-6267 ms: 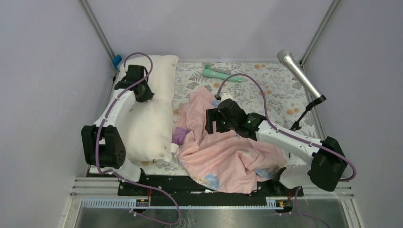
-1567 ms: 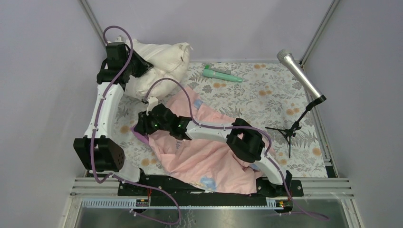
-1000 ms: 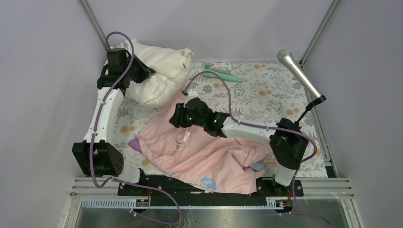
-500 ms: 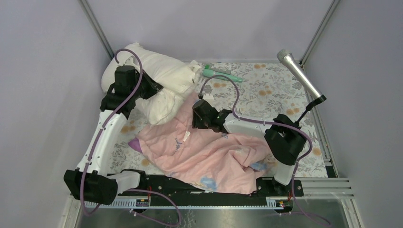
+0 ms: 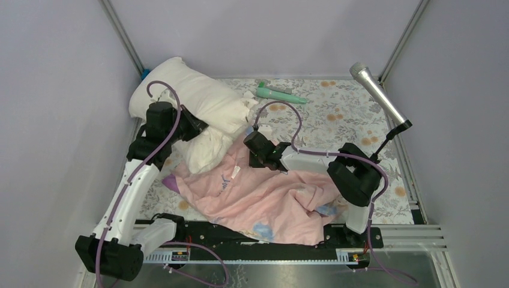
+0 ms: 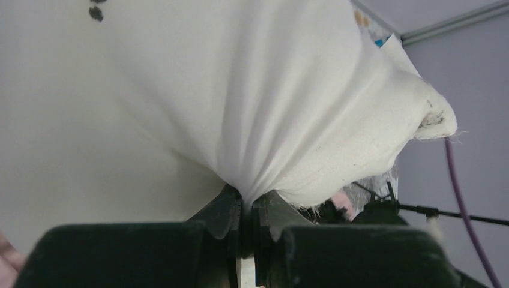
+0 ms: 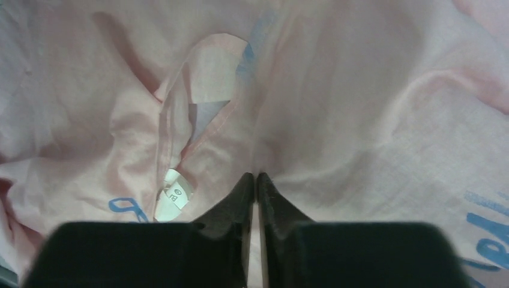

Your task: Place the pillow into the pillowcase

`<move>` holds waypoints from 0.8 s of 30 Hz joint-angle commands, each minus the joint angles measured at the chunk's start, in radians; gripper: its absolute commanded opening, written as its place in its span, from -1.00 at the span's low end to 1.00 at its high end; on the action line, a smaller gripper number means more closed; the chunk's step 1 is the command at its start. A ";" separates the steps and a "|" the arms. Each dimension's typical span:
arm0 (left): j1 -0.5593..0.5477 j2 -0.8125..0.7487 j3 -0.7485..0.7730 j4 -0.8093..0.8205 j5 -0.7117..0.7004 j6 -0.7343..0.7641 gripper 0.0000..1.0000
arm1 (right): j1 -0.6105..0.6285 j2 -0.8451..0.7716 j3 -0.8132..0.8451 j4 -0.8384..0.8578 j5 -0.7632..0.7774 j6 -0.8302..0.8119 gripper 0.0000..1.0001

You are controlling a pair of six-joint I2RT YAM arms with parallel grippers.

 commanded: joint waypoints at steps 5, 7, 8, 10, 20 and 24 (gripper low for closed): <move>-0.027 -0.146 -0.195 0.125 0.158 -0.107 -1.00 | 0.004 -0.137 -0.119 0.027 0.060 0.029 -1.00; -0.028 -0.167 -0.228 0.112 0.156 -0.100 -1.00 | 0.005 -0.185 -0.164 0.047 0.066 0.038 -1.00; -0.028 -0.176 -0.253 0.108 0.157 -0.094 -1.00 | 0.005 -0.209 -0.185 0.053 0.069 0.042 -1.00; -0.028 -0.185 -0.316 0.101 0.164 -0.090 -1.00 | 0.006 -0.257 -0.229 0.060 0.080 0.046 -1.00; -0.028 -0.196 -0.575 0.153 0.132 -0.118 -1.00 | 0.005 -0.555 -0.442 0.043 0.147 0.055 -1.00; -0.028 -0.197 -0.587 0.164 0.168 -0.074 -1.00 | 0.005 -0.593 -0.494 0.051 0.134 0.015 -1.00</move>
